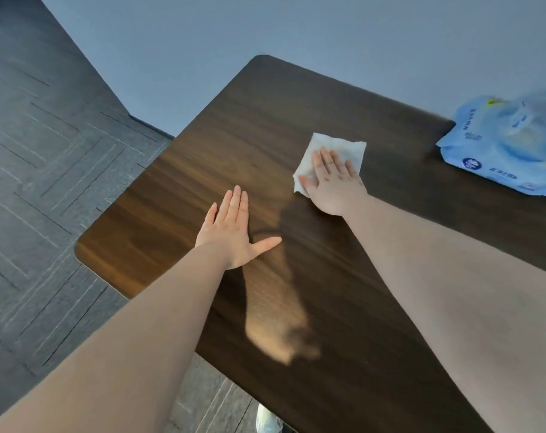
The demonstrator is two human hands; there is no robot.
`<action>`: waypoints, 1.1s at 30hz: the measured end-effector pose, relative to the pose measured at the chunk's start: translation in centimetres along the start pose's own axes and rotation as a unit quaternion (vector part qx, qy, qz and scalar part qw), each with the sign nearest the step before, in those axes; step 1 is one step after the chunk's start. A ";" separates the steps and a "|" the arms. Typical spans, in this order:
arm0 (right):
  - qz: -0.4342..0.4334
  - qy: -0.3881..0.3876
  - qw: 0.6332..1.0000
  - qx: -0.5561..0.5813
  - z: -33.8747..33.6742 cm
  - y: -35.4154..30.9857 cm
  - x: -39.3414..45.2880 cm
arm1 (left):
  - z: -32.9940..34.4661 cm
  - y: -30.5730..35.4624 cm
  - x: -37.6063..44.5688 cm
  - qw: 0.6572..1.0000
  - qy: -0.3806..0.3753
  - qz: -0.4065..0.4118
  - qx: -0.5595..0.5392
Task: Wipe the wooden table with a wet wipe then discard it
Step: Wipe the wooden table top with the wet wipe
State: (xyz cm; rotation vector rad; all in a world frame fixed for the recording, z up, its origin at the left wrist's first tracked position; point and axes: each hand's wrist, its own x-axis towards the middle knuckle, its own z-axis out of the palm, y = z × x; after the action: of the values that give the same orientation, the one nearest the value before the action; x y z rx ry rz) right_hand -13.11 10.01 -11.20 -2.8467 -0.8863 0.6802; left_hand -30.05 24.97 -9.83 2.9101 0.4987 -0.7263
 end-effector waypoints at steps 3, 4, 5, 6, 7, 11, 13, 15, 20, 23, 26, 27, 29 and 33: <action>0.064 0.009 0.998 0.013 0.3 6.2 -4.1 | -0.7 2.0 -0.1 0.999 0.021 0.023 0.041; 0.088 0.013 0.996 0.016 0.3 8.3 -5.5 | -0.8 3.3 -0.2 0.996 0.032 0.056 0.060; 0.112 0.016 0.993 0.021 0.4 10.5 -6.9 | -0.8 5.0 -0.2 0.992 0.038 0.095 0.073; 0.138 0.019 0.990 0.026 0.6 12.7 -8.5 | -0.8 7.1 -0.2 0.988 0.041 0.130 0.074; 0.163 0.023 0.986 0.029 0.8 14.9 -10.2 | -0.8 9.3 -0.1 0.984 0.041 0.157 0.067; 0.258 0.031 0.964 0.061 1.9 23.6 -17.5 | -0.7 18.5 0.3 0.970 0.043 0.234 0.047; 0.300 0.041 0.950 0.078 2.6 27.6 -21.2 | -0.6 23.0 0.0 0.959 0.034 0.273 0.070; 0.343 0.053 0.934 0.088 3.2 31.5 -24.7 | -0.4 27.2 -0.5 0.946 0.026 0.309 0.099; 0.434 0.065 0.891 0.115 4.7 39.1 -32.5 | 0.4 36.1 -1.1 0.922 0.024 0.364 0.131; 0.466 0.079 0.871 0.133 5.4 42.2 -36.0 | 0.9 40.4 -1.8 0.906 0.024 0.393 0.154; 0.493 0.081 0.854 0.143 6.2 44.7 -39.1 | 2.1 43.8 -2.6 0.896 0.013 0.408 0.177; 0.501 0.077 0.850 0.144 6.4 45.3 -40.1 | 2.5 44.6 -2.8 0.895 0.007 0.406 0.184; 0.513 0.069 0.843 0.144 6.9 46.2 -41.6 | 3.1 45.3 -3.0 0.898 -0.001 0.395 0.192; 0.517 0.072 0.840 0.150 7.5 46.4 -43.0 | 3.0 44.9 -3.0 0.899 -0.001 0.391 0.195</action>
State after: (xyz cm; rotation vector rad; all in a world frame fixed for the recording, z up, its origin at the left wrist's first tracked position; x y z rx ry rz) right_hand -23.83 -52.82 -10.80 -2.8127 0.8201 0.5522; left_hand -18.72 -18.72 -10.18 3.0252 -0.8846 -0.7394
